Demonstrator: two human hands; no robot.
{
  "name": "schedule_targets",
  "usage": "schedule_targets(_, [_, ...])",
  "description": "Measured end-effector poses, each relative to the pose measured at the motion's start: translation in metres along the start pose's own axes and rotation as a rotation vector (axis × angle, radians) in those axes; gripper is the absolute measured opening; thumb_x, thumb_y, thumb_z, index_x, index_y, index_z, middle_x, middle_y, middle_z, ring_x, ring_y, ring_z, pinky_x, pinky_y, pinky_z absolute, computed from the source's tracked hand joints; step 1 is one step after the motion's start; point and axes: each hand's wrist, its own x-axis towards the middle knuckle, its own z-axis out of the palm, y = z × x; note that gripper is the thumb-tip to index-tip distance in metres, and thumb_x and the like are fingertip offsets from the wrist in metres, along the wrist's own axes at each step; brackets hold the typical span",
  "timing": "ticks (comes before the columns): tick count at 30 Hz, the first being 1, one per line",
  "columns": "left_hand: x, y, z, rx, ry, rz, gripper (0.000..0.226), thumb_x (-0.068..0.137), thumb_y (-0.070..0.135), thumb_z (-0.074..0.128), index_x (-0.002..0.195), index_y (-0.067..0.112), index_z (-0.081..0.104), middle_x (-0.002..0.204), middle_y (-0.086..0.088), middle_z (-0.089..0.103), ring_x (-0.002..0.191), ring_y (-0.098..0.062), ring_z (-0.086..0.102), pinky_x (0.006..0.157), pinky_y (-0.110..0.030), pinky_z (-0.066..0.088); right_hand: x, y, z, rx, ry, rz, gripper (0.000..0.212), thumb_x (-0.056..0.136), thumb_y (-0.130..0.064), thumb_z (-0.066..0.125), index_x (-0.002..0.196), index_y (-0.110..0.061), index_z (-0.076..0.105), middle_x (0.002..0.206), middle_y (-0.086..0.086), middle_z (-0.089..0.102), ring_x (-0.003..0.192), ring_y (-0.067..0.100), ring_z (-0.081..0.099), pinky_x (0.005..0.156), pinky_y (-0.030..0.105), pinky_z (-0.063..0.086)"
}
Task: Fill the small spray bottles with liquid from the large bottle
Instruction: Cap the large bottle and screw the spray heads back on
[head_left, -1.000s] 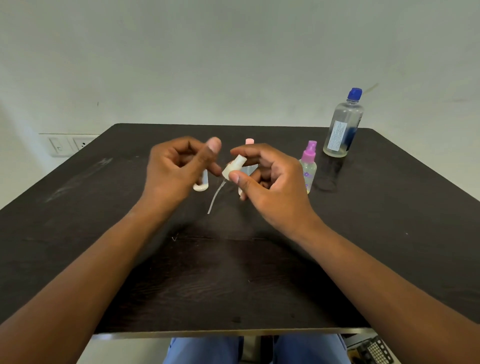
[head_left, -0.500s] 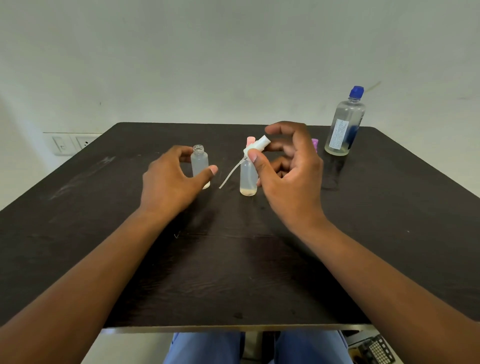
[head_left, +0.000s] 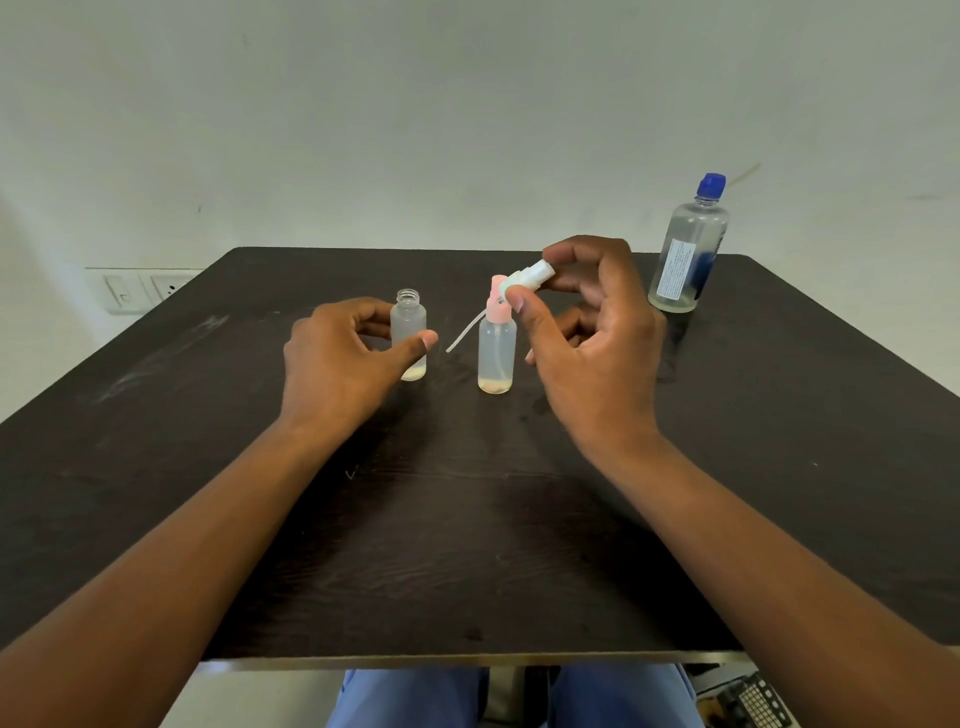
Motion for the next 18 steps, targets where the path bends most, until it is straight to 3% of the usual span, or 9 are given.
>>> schedule_targets(5, [-0.0058,0.0048,0.0013,-0.023,-0.045,0.082,0.037,0.076,0.054,0.087,0.103,0.029,0.082,0.090,0.014,0.078,0.073,-0.001,0.067,0.068,-0.018,0.050,0.0060,-0.0001,-0.0057,0.034,0.077,0.012,0.033,0.096,-0.026,0.081,0.116,-0.011,0.060,0.103,-0.007,0.076,0.056,0.027,0.066,0.050,0.051,0.057])
schedule_targets(10, [-0.0083,0.0051,0.0019,0.003,-0.096,0.157,0.040,0.075,0.055,0.086,0.107,0.030,0.081,0.092,0.015,0.077,0.069,0.006,0.063,0.064,-0.013,0.046,0.0072,-0.0040,-0.0079,0.053,0.141,-0.027,0.029,0.097,-0.023,0.079,0.113,-0.017,0.056,0.107,-0.003,0.074,0.054,0.022,0.068,0.049,0.049,0.056])
schedule_targets(13, [-0.0101,0.0055,0.0027,0.023,-0.118,0.186,0.041,0.075,0.057,0.085,0.106,0.031,0.081,0.091,0.016,0.077,0.069,0.008,0.062,0.061,-0.008,0.044,0.0081,-0.0061,-0.0101,0.072,0.170,-0.054,0.030,0.098,-0.021,0.078,0.116,-0.013,0.056,0.108,-0.006,0.071,0.055,0.017,0.069,0.051,0.047,0.058])
schedule_targets(18, [-0.0108,0.0071,0.0028,0.028,-0.139,0.219,0.044,0.074,0.059,0.083,0.108,0.031,0.080,0.093,0.017,0.077,0.070,0.009,0.062,0.058,-0.004,0.042,0.0079,-0.0060,-0.0084,0.055,0.153,-0.080,0.030,0.098,-0.022,0.079,0.115,-0.015,0.055,0.108,-0.003,0.074,0.055,0.023,0.068,0.050,0.050,0.056])
